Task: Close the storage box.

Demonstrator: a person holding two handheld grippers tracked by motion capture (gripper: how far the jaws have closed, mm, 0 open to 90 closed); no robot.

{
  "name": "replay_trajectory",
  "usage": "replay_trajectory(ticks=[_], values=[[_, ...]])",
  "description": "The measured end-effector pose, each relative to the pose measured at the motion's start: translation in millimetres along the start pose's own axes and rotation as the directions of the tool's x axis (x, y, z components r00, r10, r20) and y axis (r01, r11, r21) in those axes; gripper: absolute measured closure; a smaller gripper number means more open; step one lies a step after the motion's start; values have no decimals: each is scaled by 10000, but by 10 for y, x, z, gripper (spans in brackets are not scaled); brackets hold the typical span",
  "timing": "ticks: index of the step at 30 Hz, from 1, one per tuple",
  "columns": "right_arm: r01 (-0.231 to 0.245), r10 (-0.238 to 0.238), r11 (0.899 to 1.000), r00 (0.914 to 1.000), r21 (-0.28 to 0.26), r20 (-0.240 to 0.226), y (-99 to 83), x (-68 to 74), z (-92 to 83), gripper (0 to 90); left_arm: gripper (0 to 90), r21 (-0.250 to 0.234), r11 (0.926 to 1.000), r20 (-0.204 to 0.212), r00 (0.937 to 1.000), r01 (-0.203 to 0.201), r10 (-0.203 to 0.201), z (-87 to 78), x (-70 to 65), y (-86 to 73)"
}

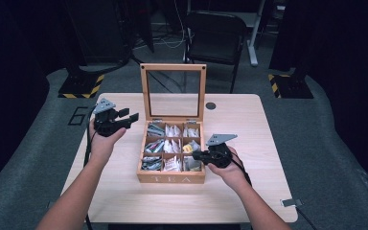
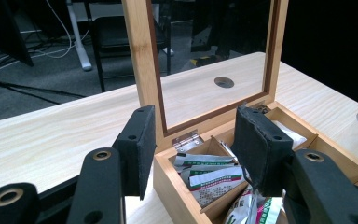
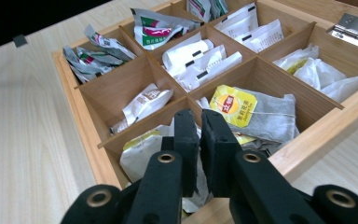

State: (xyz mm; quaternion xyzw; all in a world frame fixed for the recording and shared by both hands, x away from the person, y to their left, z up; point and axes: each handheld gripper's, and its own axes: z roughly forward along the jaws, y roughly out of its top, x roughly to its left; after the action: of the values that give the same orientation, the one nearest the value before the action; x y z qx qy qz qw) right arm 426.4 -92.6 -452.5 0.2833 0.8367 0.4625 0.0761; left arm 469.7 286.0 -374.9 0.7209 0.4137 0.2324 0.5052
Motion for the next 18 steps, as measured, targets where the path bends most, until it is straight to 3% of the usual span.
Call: replay_trajectory(ticks=[11,18], values=[[139,-145,9996,9997,259,213,-24,-9,65,731,489,16,10000,-28,10000,38,-38,5,3,-8],[352,-354,9986,9994,392,53,-24,8,83,824,489,47,10000,-14,10000,28,-28,8,4,-19]])
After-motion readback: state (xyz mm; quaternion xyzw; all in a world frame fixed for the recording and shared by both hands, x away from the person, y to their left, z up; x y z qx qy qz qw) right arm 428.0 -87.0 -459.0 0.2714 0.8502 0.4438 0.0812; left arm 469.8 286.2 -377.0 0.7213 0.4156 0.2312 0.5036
